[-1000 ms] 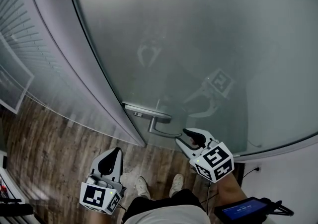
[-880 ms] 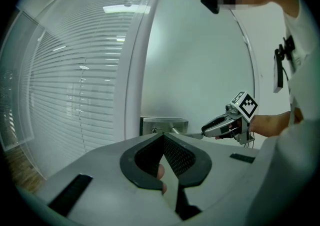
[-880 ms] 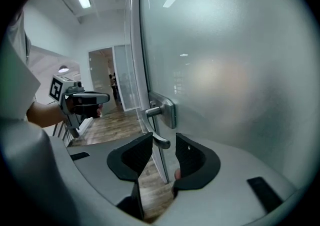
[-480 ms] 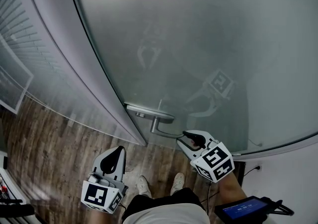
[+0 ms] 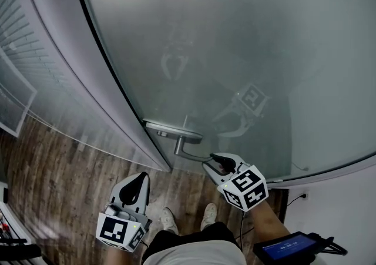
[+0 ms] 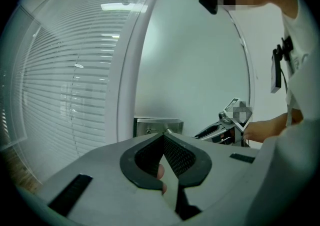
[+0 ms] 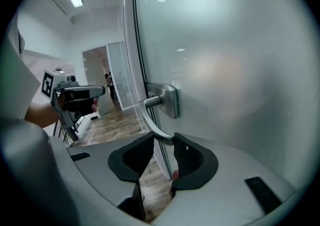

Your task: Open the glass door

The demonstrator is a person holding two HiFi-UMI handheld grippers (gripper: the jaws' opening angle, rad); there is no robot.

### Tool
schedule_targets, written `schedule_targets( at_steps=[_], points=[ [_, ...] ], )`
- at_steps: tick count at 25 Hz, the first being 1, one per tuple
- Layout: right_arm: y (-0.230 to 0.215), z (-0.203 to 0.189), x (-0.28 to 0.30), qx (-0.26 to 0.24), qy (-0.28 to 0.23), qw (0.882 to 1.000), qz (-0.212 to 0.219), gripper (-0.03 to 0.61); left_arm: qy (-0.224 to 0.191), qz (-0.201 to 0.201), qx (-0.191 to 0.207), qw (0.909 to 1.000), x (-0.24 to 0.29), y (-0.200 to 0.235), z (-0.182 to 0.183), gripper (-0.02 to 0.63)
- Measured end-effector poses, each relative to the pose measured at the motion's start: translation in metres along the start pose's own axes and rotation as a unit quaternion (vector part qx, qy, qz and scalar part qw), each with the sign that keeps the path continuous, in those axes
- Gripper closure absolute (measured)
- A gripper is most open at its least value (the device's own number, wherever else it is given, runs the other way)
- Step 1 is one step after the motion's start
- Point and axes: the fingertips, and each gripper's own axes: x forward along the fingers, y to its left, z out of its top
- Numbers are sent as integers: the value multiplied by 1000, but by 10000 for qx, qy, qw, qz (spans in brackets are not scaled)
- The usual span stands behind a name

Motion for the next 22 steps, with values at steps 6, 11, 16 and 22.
schedule_targets(
  at_steps=[6,11,16,22],
  points=[
    [-6,3,8,19,-73,9998,-197,454,-78,-120,40,9999,6,-9,4,615],
    [-20,14,14,157,-173,9991,-366,453,-125,-131,46,9998,7,-11,10,615],
    [-34,18,24,195,-116,9989,-411,453,-137,-76,21,9999,8,-9,8,615],
    [-53,27,30,401,-64,9981,-473,453,-202,-40,1,9998,8,-10,12,615]
  ],
)
